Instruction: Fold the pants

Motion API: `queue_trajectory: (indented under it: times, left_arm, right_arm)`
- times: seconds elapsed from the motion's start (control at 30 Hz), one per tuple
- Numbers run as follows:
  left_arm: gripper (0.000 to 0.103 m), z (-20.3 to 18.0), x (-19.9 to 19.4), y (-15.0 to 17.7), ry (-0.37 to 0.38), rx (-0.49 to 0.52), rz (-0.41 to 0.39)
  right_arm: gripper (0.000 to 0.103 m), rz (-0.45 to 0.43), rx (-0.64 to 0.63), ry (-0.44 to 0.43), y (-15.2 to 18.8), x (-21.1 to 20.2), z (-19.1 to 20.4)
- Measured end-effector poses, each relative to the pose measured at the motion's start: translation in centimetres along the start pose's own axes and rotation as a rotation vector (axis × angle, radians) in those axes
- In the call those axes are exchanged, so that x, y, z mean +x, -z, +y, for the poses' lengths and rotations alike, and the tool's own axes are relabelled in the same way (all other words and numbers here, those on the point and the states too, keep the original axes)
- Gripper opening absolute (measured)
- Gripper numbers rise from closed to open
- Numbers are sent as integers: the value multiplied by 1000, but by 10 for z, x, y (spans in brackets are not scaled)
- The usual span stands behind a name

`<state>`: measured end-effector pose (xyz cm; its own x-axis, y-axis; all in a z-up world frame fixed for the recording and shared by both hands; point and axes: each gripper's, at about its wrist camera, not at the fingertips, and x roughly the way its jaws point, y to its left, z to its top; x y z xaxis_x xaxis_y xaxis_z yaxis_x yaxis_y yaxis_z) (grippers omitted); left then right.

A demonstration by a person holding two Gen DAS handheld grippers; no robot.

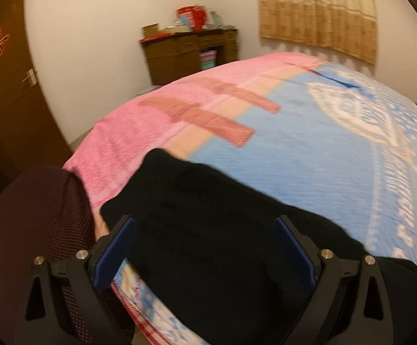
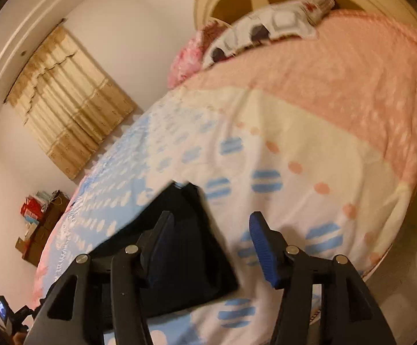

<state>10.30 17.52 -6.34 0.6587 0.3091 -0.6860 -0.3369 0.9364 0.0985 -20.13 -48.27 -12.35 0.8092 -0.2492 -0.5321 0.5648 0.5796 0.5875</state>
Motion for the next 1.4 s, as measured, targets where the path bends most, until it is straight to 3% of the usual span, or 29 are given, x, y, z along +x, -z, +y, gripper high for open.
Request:
queue_trajectory:
  times: [0.43,0.47,0.5,0.53,0.63,0.77,0.9,1.03,1.17,1.27,1.4]
  left_arm:
    - [99,1,-6,2,68,-2,10]
    - [99,3,-7,2,69,-6,9]
    - [99,5,-7,2,70,-10,8]
    - [99,7,-8,2,69,-13,7]
    - [99,12,-9,2,66,-23,8]
    - [99,23,-17,0,60,-31,-18]
    - [99,39,-22,-2,53,-52,-38]
    - [99,54,-20,1,58,-85,-27]
    - [99,68,-15,6,45,-99,-10]
    - [99,78,-15,6,40,-116,-13]
    - [99,85,-11,6,33,-132,-13]
  right_arm:
    - [54,68,-6,-32,37,12,12]
    - [51,67,-5,-25,36,13,12]
    - [35,69,-7,-12,37,12,12]
    - [12,77,-11,9,35,14,11]
    - [11,98,-29,27,32,13,14]
    - [11,30,-78,-36,17,-4,52]
    - [11,5,-271,-196,17,-18,139]
    - [11,109,-482,-378,59,-2,234]
    - [11,238,-713,-516,137,29,309]
    - [11,335,-847,-549,197,55,339]
    - [15,418,-957,-553,246,78,345]
